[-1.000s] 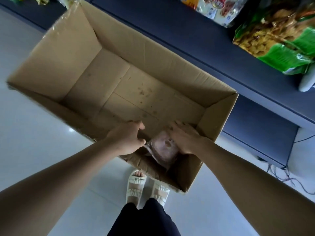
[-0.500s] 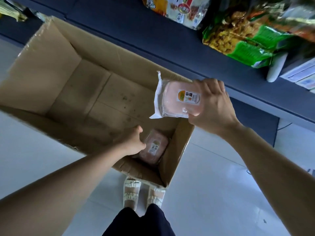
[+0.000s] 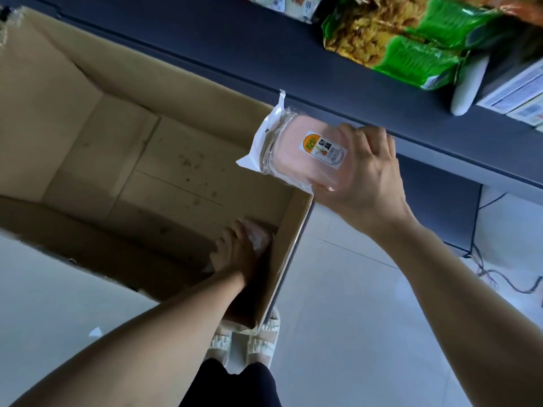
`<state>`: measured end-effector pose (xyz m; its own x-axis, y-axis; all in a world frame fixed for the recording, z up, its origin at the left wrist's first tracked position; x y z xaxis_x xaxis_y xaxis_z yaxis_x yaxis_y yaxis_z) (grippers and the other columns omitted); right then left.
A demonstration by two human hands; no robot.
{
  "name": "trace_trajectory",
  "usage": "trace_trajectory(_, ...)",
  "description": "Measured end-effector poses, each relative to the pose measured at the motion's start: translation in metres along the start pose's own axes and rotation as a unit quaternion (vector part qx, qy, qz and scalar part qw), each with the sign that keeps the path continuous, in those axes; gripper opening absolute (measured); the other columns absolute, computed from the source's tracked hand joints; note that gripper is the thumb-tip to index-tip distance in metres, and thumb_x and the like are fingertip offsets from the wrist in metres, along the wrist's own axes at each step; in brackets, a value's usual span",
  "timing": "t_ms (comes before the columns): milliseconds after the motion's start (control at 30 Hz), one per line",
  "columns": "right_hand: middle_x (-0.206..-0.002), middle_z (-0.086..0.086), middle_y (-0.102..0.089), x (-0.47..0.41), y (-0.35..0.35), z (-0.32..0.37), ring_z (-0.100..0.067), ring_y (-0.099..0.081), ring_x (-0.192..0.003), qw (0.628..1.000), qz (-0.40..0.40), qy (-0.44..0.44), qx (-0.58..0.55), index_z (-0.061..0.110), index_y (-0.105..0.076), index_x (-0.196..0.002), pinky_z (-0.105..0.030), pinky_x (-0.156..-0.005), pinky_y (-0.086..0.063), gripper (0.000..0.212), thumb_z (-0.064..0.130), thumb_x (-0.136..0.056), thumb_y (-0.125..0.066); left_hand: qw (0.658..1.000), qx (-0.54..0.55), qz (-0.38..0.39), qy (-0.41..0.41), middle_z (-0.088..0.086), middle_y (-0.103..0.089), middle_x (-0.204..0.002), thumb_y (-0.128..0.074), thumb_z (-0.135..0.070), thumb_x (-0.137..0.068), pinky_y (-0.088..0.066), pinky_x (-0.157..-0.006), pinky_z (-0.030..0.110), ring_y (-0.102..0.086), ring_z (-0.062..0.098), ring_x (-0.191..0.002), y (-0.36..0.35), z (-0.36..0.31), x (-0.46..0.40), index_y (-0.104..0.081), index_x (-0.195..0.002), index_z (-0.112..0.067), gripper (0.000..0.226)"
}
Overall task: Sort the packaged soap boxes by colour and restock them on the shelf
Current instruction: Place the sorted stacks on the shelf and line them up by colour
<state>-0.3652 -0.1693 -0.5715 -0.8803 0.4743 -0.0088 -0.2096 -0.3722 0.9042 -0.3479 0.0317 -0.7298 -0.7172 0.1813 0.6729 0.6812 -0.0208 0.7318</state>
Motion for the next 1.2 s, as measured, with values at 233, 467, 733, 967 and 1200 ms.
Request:
trace_trajectory(233, -0.124, -0.012, -0.044, 0.001, -0.001, -0.002, -0.032, -0.041, -0.113, 1.000, 0.008, 0.006, 0.001, 0.013, -0.043, -0.136, -0.044, -0.093, -0.042, 0.083, 0.038, -0.062, -0.073, 0.996, -0.043, -0.034, -0.066, 0.012, -0.031, -0.143, -0.053, -0.027, -0.093, -0.038, -0.096, 0.049, -0.035, 0.033, -0.130, 0.022, 0.015, -0.026, -0.014, -0.148, -0.019, 0.068)
trace_trajectory(467, -0.124, -0.010, -0.043, 0.003, -0.006, -0.005, -0.029, -0.040, -0.112, 1.000, -0.006, 0.004, 0.002, 0.013, -0.042, -0.135, -0.038, -0.092, -0.041, 0.080, 0.033, -0.066, -0.077, 0.997, -0.069, -0.006, -0.047, 0.015, -0.034, -0.142, -0.063, -0.031, -0.088, -0.039, -0.098, 0.052, -0.038, 0.036, -0.129, 0.029, 0.026, -0.041, -0.012, -0.147, -0.018, 0.079)
trace_trajectory(733, -0.129, -0.008, -0.040, 0.002, 0.006, 0.005, -0.028, -0.036, -0.120, 0.999, 0.042, -0.018, 0.024, 0.018, -0.038, -0.138, -0.040, -0.094, -0.042, 0.080, 0.034, -0.070, -0.075, 0.987, -0.112, -0.055, -0.100, 0.010, -0.049, -0.128, -0.073, -0.028, -0.074, -0.043, -0.088, 0.035, -0.050, 0.028, -0.119, 0.087, 0.022, -0.006, -0.036, -0.133, -0.013, 0.072)
trace_trajectory(967, -0.127, -0.009, -0.041, 0.009, 0.071, 0.043, -0.030, -0.035, -0.120, 0.998, 0.026, -0.051, 0.018, 0.018, -0.038, -0.138, -0.040, -0.096, -0.041, 0.081, 0.034, -0.068, -0.074, 0.980, -0.086, -0.094, -0.152, 0.009, -0.035, -0.140, -0.073, -0.031, -0.071, -0.037, -0.097, 0.037, -0.038, 0.028, -0.127, 0.175, 0.026, 0.042, -0.020, -0.147, -0.016, 0.094)
trace_trajectory(1200, -0.126, -0.009, -0.046, 0.004, 0.188, 0.112, -0.030, -0.039, -0.121, 0.999, -0.027, -0.029, 0.012, 0.023, -0.041, -0.137, -0.040, -0.099, -0.039, 0.077, 0.038, -0.069, -0.075, 0.954, -0.077, -0.164, -0.241, 0.003, -0.041, -0.140, -0.070, -0.033, -0.070, -0.041, -0.100, 0.036, -0.042, 0.023, -0.126, 0.301, 0.022, 0.115, -0.027, -0.144, -0.017, 0.087)
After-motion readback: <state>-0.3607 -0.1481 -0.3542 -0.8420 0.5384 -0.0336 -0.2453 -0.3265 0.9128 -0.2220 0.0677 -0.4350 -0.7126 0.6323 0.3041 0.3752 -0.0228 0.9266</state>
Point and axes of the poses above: each hand's wrist, its own x-axis away from the middle knuckle, its own y-axis out of the back of the hand, z = x × y, the point moved 2 cm from there along -x, towards the middle knuckle
